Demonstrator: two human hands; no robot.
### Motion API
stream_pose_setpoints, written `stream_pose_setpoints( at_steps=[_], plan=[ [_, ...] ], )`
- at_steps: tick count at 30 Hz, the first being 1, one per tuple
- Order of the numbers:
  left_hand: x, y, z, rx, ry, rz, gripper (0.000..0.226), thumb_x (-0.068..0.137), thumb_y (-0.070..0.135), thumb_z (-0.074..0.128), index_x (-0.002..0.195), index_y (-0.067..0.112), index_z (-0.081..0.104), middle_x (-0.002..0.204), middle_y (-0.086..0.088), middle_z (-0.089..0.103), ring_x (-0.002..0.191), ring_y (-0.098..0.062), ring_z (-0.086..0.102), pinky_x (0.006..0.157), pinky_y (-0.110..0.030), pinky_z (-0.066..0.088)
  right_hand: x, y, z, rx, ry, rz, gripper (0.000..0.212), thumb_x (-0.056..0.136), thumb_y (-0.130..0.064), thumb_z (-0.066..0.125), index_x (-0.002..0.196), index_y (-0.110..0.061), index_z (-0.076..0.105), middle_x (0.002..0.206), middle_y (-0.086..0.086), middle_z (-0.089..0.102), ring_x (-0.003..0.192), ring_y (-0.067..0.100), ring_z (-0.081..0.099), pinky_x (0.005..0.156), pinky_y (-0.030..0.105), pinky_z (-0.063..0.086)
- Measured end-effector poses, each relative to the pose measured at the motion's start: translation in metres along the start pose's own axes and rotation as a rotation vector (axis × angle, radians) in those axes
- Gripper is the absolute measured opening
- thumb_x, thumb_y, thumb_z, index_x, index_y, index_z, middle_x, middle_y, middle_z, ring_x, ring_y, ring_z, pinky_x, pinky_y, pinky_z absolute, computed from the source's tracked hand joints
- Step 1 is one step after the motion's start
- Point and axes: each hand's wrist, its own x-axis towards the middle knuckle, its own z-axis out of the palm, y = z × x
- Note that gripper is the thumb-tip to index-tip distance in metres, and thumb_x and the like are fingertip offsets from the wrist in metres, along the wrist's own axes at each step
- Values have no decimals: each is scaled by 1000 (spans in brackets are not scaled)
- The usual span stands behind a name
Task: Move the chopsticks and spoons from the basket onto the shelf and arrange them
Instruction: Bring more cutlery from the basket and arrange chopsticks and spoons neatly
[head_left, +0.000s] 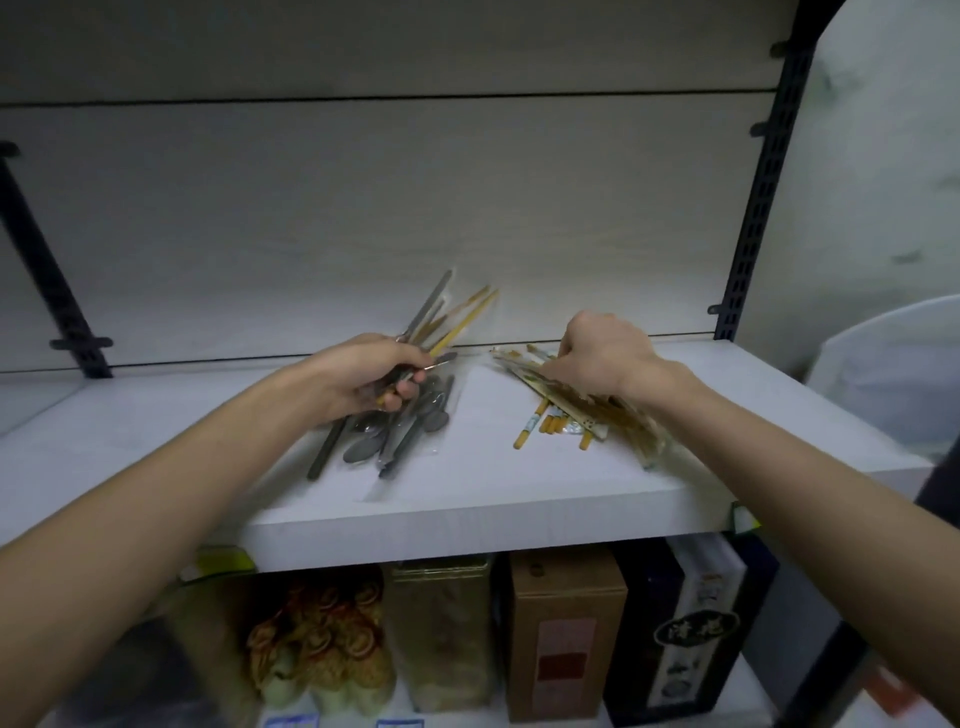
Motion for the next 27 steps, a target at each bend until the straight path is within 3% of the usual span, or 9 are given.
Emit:
stream_pose_setpoints(
  at_steps=[2, 6, 10, 15, 18, 20, 23, 27],
  plan=[
    [-1, -1, -8, -11, 6, -1, 18, 99, 11, 58, 81, 10, 54, 58, 0, 50, 39, -6, 41, 30, -15, 28, 1, -2, -3, 53, -52, 14, 29, 84, -40, 65, 82, -12, 73, 74, 5, 65, 79, 28, 63, 64, 28, 44],
    [0, -7, -22, -69, 47, 26, 10, 96, 9, 61, 87, 9, 57, 67, -3, 51, 44, -9, 42, 32, -18, 30, -3, -12, -8, 400, -171, 92, 32, 80, -30, 69, 54, -12, 62, 44, -3, 46, 45, 18, 45, 48, 24, 34],
    [-8, -10, -34, -81, 93, 51, 9, 97, 6, 60, 88, 8, 57, 63, -3, 53, 43, -9, 41, 33, -18, 29, -5, -48, 2, 707, -227, 120, 33, 88, -24, 69, 59, -10, 64, 44, -1, 51, 36, 13, 39, 37, 16, 30],
    [-14, -22, -55, -31, 109, 22, 5, 95, 10, 65, 93, 7, 61, 61, -1, 56, 45, -9, 45, 35, -19, 32, 7, -93, 31, 770, -230, 130, 32, 84, -36, 76, 69, -8, 68, 57, 5, 58, 42, 15, 44, 40, 19, 34],
    [-12, -24, -64, -72, 70, 31, 6, 94, 10, 64, 96, 7, 59, 67, -3, 55, 48, -11, 44, 35, -20, 32, 11, -83, 38, 654, -118, 111, 22, 84, -34, 73, 86, -12, 76, 77, 4, 72, 64, 18, 62, 60, 29, 51],
    [-10, -21, -64, -89, 24, 22, 7, 96, 12, 63, 98, 9, 56, 68, -3, 53, 47, -10, 43, 34, -20, 32, 6, -66, 35, 366, -22, 112, 16, 80, -34, 71, 87, -20, 74, 87, 3, 74, 85, 23, 68, 78, 33, 56],
    [-7, -14, -54, -85, -103, -21, 6, 99, 16, 59, 100, 12, 55, 70, -1, 51, 47, -8, 45, 34, -17, 35, -8, -42, 28, 22, 43, 106, 18, 76, -28, 71, 91, -18, 73, 93, 7, 71, 90, 29, 67, 75, 32, 54],
    [-4, -8, -33, -67, -200, -38, 8, 100, 16, 57, 93, 11, 58, 68, 1, 54, 46, -7, 46, 35, -16, 36, -13, -28, 24, -72, 32, 94, 30, 75, -38, 77, 77, -14, 59, 82, 7, 60, 87, 30, 63, 65, 29, 41]
  ],
)
